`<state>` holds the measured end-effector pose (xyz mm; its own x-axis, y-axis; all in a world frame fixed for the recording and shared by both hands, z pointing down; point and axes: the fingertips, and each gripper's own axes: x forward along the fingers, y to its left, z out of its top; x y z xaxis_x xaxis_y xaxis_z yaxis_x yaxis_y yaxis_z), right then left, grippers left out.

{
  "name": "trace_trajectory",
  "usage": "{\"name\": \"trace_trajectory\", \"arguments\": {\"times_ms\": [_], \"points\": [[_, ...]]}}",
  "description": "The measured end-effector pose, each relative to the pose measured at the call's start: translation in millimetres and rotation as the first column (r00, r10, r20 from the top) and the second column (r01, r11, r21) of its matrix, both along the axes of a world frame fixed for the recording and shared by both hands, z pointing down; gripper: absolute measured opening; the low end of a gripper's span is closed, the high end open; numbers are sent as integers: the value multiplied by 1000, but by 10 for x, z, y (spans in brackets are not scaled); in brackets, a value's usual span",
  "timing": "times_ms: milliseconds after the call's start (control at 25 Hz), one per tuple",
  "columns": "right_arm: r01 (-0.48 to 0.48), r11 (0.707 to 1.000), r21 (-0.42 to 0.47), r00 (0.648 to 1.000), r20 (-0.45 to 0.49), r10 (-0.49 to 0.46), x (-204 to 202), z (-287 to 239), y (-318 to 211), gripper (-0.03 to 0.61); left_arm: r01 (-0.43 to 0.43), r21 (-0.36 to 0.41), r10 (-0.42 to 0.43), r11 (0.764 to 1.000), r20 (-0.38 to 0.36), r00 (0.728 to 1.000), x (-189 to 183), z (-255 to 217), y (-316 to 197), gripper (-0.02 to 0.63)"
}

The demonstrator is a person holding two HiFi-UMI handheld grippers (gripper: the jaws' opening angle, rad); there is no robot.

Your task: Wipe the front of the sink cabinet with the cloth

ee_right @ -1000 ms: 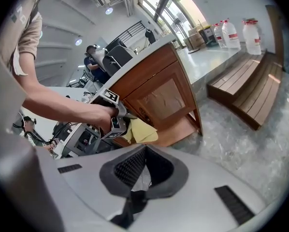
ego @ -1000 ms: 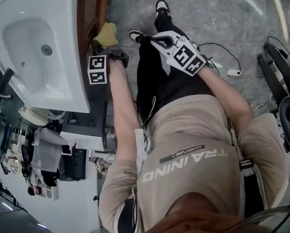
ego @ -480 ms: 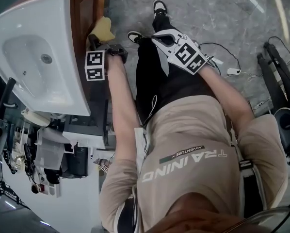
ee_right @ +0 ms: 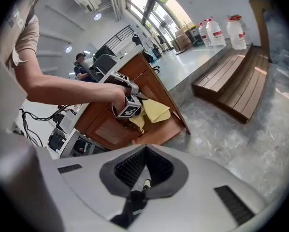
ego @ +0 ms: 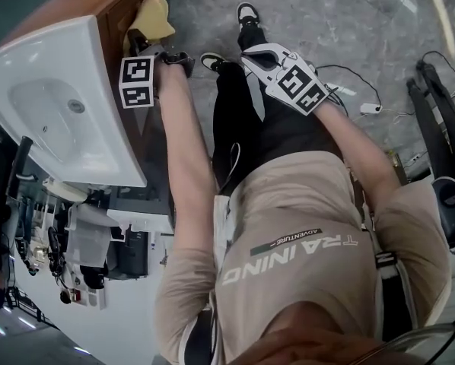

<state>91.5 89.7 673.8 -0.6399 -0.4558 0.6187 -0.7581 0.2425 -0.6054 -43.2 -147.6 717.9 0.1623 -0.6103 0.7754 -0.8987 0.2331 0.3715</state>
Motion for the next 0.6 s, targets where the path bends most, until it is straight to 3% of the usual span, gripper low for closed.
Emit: {"name": "trace_trajectory", "arguments": {"times_ms": [600], "points": [[-44, 999, -18, 999, 2, 44, 175, 123, -19, 12, -146, 48, 150, 988, -90, 985, 718, 136, -380, 43]]}}
